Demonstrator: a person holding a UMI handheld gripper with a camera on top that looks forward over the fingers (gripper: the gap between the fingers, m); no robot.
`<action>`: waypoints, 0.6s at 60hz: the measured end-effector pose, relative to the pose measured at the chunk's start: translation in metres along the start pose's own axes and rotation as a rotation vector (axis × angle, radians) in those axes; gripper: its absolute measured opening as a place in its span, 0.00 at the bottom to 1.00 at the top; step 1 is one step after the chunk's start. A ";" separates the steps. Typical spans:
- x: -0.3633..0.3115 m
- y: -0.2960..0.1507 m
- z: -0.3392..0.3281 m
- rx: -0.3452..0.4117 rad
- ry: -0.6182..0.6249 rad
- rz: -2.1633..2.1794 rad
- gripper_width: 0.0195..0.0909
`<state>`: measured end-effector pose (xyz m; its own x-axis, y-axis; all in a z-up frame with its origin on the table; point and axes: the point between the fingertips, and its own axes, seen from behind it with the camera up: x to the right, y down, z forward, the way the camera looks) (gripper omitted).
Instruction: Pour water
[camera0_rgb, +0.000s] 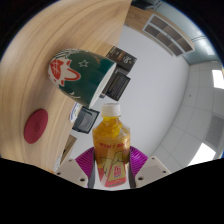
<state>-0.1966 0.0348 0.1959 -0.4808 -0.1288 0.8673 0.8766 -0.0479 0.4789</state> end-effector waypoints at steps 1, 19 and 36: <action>0.003 0.003 0.001 -0.005 0.004 0.030 0.39; -0.001 0.043 0.002 -0.087 -0.076 1.247 0.39; -0.102 -0.019 0.001 -0.143 -0.331 2.039 0.39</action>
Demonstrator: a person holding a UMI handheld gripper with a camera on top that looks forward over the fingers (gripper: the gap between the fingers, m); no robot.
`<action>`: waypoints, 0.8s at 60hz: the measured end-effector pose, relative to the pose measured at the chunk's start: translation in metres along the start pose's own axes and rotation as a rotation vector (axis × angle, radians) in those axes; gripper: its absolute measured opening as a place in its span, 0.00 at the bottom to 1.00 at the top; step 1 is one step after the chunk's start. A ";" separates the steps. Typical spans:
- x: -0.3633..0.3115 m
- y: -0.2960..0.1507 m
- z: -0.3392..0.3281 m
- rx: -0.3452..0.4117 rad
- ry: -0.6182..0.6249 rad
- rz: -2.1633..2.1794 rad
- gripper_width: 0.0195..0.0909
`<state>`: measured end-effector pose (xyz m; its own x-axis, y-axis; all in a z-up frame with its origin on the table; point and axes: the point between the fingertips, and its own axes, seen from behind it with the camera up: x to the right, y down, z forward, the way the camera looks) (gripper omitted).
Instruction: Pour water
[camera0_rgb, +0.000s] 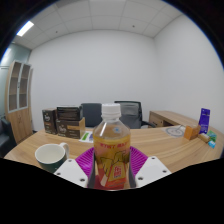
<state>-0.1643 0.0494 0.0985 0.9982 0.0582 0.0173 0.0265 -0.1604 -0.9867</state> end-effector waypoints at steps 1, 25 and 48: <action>-0.002 0.003 0.001 -0.005 -0.007 0.002 0.39; -0.007 0.019 0.000 -0.034 -0.022 0.028 0.49; 0.001 0.023 -0.049 -0.126 -0.036 -0.051 0.92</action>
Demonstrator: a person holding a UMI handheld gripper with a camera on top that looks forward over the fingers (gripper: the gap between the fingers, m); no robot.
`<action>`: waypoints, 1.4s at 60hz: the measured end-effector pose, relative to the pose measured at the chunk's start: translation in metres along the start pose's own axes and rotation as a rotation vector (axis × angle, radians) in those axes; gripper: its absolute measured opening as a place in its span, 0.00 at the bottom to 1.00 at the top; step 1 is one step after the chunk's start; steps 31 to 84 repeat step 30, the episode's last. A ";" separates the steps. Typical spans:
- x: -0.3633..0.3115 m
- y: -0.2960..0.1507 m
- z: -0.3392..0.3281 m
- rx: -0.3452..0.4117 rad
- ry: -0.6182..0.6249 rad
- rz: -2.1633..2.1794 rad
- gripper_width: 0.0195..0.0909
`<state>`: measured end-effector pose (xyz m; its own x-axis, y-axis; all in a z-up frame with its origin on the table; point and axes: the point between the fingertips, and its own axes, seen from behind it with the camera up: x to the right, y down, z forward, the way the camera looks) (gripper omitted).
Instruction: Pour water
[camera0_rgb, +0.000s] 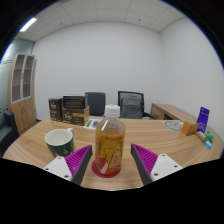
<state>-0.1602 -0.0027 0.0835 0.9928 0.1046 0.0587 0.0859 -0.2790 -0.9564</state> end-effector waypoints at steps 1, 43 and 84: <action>-0.001 -0.001 -0.006 0.002 -0.001 0.002 0.92; -0.008 0.035 -0.205 0.072 -0.155 0.160 0.90; -0.008 0.035 -0.205 0.072 -0.155 0.160 0.90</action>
